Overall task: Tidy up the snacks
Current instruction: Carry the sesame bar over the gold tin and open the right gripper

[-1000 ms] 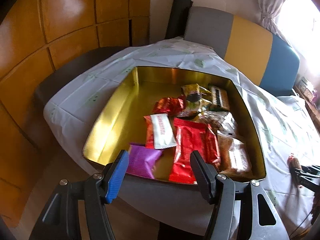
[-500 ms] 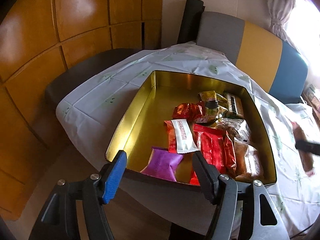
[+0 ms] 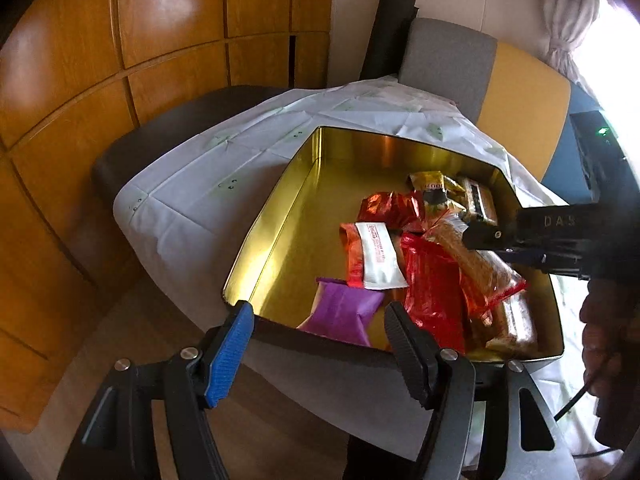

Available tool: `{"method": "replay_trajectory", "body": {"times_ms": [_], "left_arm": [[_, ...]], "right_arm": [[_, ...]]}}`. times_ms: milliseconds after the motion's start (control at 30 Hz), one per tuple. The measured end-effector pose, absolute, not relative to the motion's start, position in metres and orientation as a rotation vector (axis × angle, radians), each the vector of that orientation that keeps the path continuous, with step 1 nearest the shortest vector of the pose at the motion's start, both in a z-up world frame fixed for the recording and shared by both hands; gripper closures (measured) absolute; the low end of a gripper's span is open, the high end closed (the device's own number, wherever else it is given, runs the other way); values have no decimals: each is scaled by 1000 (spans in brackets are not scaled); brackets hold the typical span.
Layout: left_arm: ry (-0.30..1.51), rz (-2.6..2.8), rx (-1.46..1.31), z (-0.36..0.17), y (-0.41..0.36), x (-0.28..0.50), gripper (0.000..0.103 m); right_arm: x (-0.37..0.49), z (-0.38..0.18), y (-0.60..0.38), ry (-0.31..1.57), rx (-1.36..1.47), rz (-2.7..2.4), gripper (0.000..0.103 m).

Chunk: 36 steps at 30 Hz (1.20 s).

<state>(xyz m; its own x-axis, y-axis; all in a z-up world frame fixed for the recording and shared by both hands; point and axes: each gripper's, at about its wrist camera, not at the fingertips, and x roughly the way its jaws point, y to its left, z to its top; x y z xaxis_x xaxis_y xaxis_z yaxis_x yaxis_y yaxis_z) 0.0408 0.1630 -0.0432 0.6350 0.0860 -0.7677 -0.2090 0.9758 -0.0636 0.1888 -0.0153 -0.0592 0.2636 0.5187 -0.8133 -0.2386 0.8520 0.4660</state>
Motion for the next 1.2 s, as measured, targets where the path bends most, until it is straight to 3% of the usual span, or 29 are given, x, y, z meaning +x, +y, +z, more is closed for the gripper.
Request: {"method": "replay_trajectory", "body": {"times_ms": [267,333,433,800,1200], "left_arm": [[860,190,-163,-44,164,43,30],[858,185,-157,-43,160,42,28],[852,175,-139,-40,155,41,26],[841,167,-122,-33,148,39,25],[808,159,-112,-23,138,32,24]], "right_arm": [[149,-45,-12,1112,99,572,65],[145,-50,-4,1113,41,559,73],[145,-62,-7,1120,61,547,75],[148,-65,-9,1123,89,528,72],[113,-37,-33,977,46,416,70]]}}
